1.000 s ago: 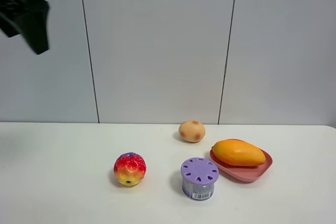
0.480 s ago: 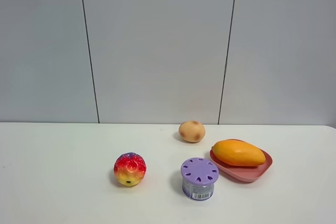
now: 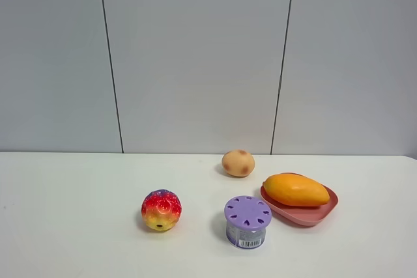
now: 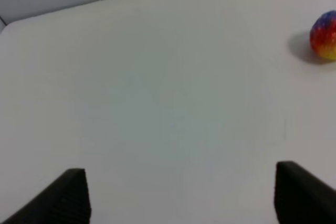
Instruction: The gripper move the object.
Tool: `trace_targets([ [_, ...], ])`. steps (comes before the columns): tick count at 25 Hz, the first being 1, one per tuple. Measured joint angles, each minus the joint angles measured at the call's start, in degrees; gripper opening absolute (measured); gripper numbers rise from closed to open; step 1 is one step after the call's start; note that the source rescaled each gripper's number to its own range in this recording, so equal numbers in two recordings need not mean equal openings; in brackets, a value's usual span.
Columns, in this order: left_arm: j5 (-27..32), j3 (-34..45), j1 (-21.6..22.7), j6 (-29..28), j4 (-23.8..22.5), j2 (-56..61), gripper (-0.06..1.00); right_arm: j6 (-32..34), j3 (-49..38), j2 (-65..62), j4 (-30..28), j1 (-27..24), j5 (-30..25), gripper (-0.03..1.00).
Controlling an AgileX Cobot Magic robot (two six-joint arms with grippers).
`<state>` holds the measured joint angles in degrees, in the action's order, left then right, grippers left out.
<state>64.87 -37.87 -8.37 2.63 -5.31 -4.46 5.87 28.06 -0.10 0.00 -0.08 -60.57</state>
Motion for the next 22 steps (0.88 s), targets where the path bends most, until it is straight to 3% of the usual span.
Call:
trace_targets([
  [6, 2.43, 4.86, 0.0, -5.9, -0.57, 4.69, 0.18, 0.0, 0.0, 0.0, 0.0, 0.0, 0.0, 1.0],
  [12, -3.55, 8.09, 0.0, -5.28, 0.86, 4.69, 0.18, 0.0, 0.0, 0.0, 0.0, 0.0, 0.0, 1.0],
  [22, -4.44, 8.9, 0.42, -3.72, 1.79, 4.69, 0.18, 0.0, 0.0, 0.0, 0.0, 0.0, 0.0, 1.0],
])
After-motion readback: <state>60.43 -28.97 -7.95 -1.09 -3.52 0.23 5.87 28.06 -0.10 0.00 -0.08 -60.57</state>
